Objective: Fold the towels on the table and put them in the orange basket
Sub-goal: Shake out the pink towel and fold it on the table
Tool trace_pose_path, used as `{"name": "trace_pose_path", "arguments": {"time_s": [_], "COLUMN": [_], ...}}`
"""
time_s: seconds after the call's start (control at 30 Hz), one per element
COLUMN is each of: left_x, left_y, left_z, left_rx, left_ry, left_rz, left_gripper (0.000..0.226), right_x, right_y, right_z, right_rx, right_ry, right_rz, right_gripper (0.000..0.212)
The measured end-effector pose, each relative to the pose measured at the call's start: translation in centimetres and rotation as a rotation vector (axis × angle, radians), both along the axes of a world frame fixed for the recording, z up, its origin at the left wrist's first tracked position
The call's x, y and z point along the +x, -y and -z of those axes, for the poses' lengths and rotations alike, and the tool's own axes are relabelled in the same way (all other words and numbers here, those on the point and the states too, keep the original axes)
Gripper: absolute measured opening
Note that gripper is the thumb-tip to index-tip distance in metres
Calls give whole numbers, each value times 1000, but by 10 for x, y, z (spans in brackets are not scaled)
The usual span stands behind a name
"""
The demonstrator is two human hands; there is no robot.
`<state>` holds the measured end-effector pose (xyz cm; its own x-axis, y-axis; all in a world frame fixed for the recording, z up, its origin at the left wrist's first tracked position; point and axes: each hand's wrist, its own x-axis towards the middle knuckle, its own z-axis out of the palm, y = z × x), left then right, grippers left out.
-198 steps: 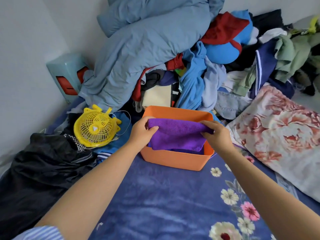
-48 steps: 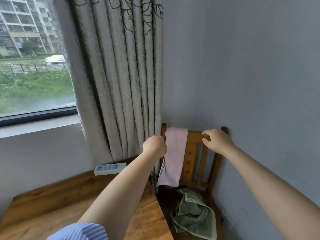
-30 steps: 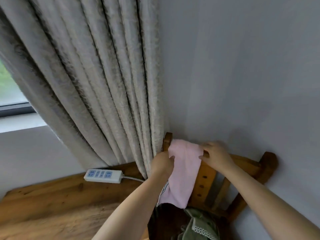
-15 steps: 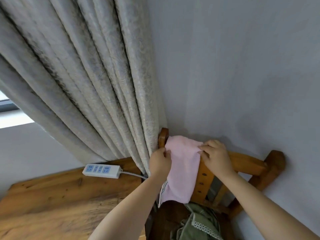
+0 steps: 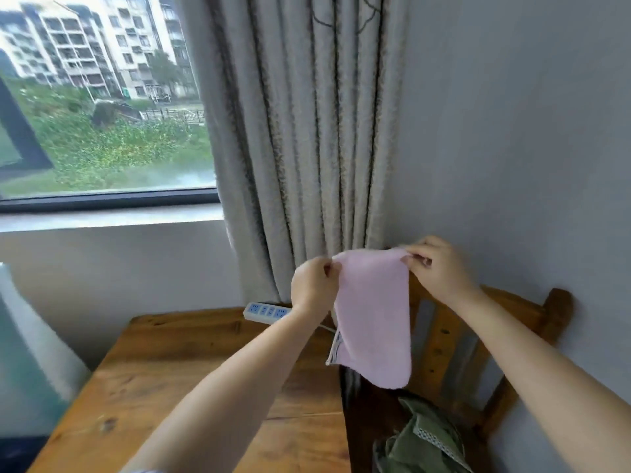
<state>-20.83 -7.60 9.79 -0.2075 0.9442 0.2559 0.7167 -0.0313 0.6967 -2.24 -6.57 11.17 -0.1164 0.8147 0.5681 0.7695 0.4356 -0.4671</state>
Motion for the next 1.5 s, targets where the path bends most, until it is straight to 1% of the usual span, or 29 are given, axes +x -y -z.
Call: {"name": "trace_pose_path", "arguments": {"time_s": [0.17, 0.23, 0.3, 0.37, 0.47, 0.6, 0.77, 0.83, 0.93, 1.0, 1.07, 1.17, 1.23, 1.27, 1.33, 1.37, 1.43, 1.5], "left_x": [-81, -116, -153, -181, -230, -300, -365, -384, -400, -401, -393, -365, -345, -339, -338, -344, -359, -379], "left_y": [82, 117, 153, 178, 216, 248, 259, 254, 233, 214, 198, 172, 170, 169, 167, 165, 165, 162], "left_z": [-45, -56, -59, -55, -43, -20, -1, 8, 30, 57, 92, 160, 197, 213, 242, 250, 260, 272], "left_rx": [118, 158, 152, 113, 47, -14, -24, -21, -46, -115, -225, -512, -694, -755, -802, -799, -773, -755], "left_ry": [-37, -70, -89, -93, -109, -61, -72, -74, -38, 11, 70, 181, 324, 339, 222, 124, -35, -194], "left_rz": [-93, -130, -165, -188, -244, -359, -463, -459, -427, -399, -358, -258, -185, -155, -132, -144, -186, -198], "left_gripper": [30, 29, 28, 28, 28, 26, 26, 25, 23, 22, 21, 24, 25, 25, 24, 23, 25, 30], "right_x": [-82, -117, -153, -181, -234, -310, -381, -399, -412, -411, -402, -378, -356, -346, -329, -325, -326, -342], "right_y": [72, 100, 125, 142, 165, 186, 191, 185, 162, 144, 128, 105, 97, 94, 92, 91, 94, 95], "right_z": [-44, -53, -52, -44, -25, 6, 38, 50, 76, 103, 139, 204, 240, 255, 279, 284, 291, 295], "right_rx": [137, 139, 90, 23, -94, -240, -354, -383, -406, -451, -526, -705, -808, -871, -974, -984, -945, -884], "right_ry": [-1, 7, -7, -16, -32, -101, -161, -193, -222, -206, -160, -51, 63, 124, 243, 272, 269, 247], "right_rz": [-35, -60, -110, -150, -240, -380, -506, -528, -507, -481, -428, -275, -200, -171, -125, -102, -92, -127], "right_gripper": [11, 13, 16, 18, 17, 13, 13, 13, 12, 12, 12, 13, 15, 17, 23, 25, 25, 22]}}
